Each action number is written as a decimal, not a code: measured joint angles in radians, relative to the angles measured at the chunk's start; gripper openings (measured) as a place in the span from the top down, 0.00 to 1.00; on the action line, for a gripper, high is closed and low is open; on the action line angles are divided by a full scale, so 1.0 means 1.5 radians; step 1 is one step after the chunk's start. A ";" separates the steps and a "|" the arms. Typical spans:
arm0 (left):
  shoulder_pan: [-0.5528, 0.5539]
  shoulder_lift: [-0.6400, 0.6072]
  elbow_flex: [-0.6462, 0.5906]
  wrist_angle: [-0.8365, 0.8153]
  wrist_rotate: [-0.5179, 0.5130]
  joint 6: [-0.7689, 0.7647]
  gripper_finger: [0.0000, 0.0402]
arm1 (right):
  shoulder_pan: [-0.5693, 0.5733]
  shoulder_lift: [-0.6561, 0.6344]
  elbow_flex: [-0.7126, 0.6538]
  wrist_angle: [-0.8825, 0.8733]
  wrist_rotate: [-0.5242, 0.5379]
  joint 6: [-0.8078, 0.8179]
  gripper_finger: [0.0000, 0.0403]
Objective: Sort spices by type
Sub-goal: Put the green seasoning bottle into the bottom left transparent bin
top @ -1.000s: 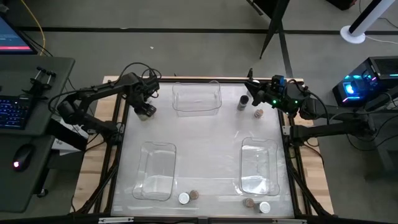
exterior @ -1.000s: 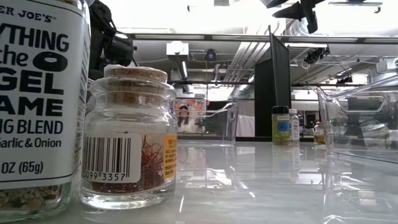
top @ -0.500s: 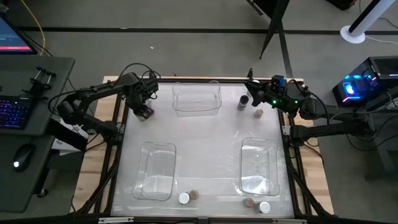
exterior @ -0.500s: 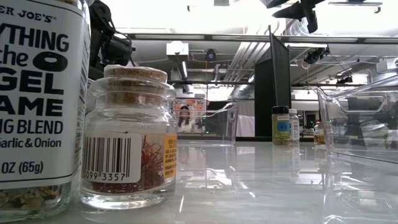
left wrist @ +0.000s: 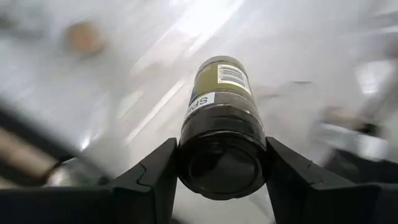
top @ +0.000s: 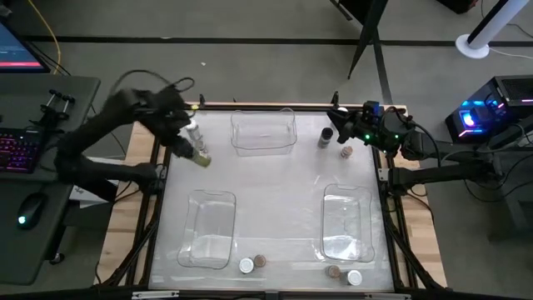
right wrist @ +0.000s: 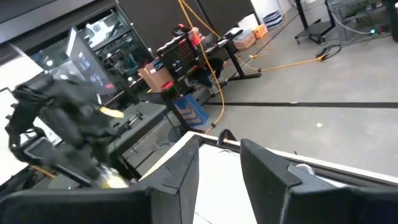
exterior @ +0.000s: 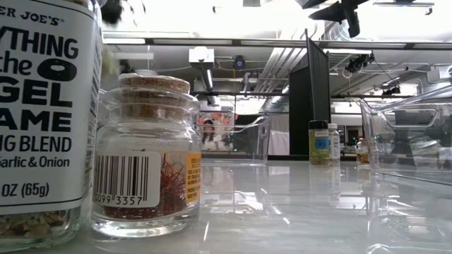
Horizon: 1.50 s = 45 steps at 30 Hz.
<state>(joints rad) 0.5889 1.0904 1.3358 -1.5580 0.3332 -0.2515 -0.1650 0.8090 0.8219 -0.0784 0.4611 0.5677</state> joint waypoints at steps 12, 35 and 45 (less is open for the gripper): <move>-0.459 -0.034 0.023 0.205 -0.031 -0.230 0.59 | 0.000 0.002 0.000 -0.003 -0.005 -0.007 0.72; -0.754 0.256 -0.120 0.125 -0.272 -0.088 0.52 | 0.000 0.002 0.000 -0.011 -0.005 -0.007 0.72; -0.716 0.245 -0.125 0.166 -0.269 -0.062 0.42 | 0.000 0.003 0.000 -0.011 -0.005 0.000 0.72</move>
<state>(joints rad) -0.4855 1.4578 1.1488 -1.3092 -0.0700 -0.3450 -0.1650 0.8127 0.8219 -0.0944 0.4537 0.5674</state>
